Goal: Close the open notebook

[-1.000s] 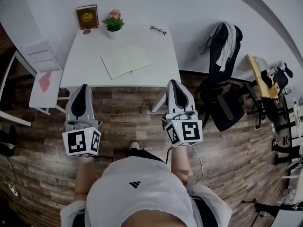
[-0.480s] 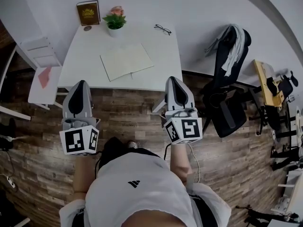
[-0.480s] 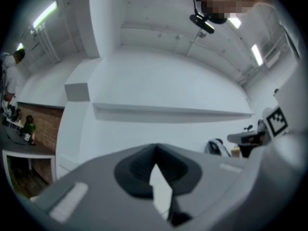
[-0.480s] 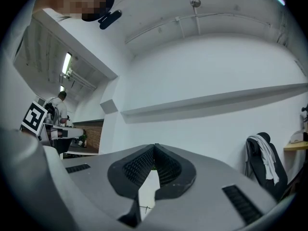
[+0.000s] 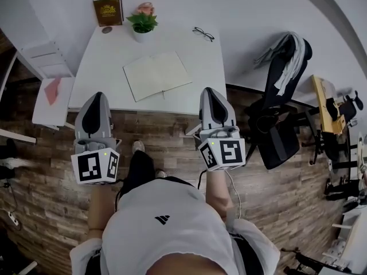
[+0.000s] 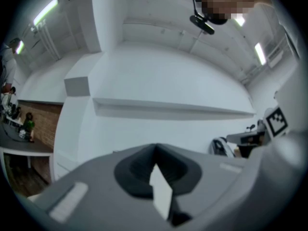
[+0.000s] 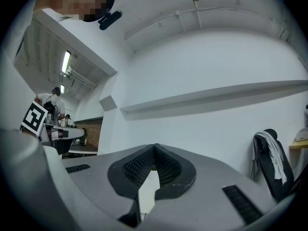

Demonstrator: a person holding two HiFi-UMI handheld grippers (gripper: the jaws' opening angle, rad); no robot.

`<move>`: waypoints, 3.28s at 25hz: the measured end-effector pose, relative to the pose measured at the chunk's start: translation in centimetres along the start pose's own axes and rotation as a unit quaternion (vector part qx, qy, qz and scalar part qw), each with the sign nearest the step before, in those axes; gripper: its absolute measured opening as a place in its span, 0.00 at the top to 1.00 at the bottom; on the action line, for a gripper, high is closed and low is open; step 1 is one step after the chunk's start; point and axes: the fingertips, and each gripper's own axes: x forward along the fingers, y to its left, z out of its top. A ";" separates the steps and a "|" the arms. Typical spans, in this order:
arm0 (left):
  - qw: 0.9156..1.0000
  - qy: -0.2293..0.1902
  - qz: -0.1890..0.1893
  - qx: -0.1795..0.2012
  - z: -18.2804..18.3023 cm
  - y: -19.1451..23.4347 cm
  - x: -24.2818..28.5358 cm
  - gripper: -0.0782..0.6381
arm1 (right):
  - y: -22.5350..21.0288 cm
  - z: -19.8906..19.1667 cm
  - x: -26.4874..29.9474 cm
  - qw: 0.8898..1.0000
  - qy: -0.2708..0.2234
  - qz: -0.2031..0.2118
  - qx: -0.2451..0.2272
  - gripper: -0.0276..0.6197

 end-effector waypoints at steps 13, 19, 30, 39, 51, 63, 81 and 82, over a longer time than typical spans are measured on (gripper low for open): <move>0.999 0.002 -0.034 -0.008 -1.6 4.5 10.2 0.88 | -1.7 -1.1 10.0 1.000 0.002 -0.028 -0.004 0.96; 0.999 0.012 -0.048 -0.012 -2.9 6.3 13.8 0.88 | -1.3 -2.3 13.5 0.999 0.016 -0.030 -0.014 0.96; 0.995 0.031 -0.089 -0.017 -5.1 7.2 18.1 0.88 | 0.2 -9.9 15.9 0.991 0.114 -0.009 -0.068 0.96; 0.992 0.044 -0.117 -0.020 -6.8 7.8 20.2 0.88 | 3.4 -18.3 15.6 0.970 0.209 0.052 -0.113 0.96; 0.990 0.059 -0.126 -0.030 -7.9 7.3 21.6 0.88 | 5.7 -27.7 12.9 0.902 0.333 0.164 -0.222 0.89; 0.995 0.076 -0.057 -0.032 -8.1 6.8 19.0 0.88 | 5.7 -32.1 11.1 0.817 0.368 0.286 -0.340 0.79; 0.995 0.091 0.011 -0.025 -8.2 7.2 15.9 0.88 | 7.6 -34.6 12.0 0.749 0.338 0.378 -0.426 0.75; 0.995 0.091 0.012 -0.025 -8.2 7.3 15.8 0.88 | 7.7 -34.6 12.1 0.747 0.338 0.379 -0.429 0.75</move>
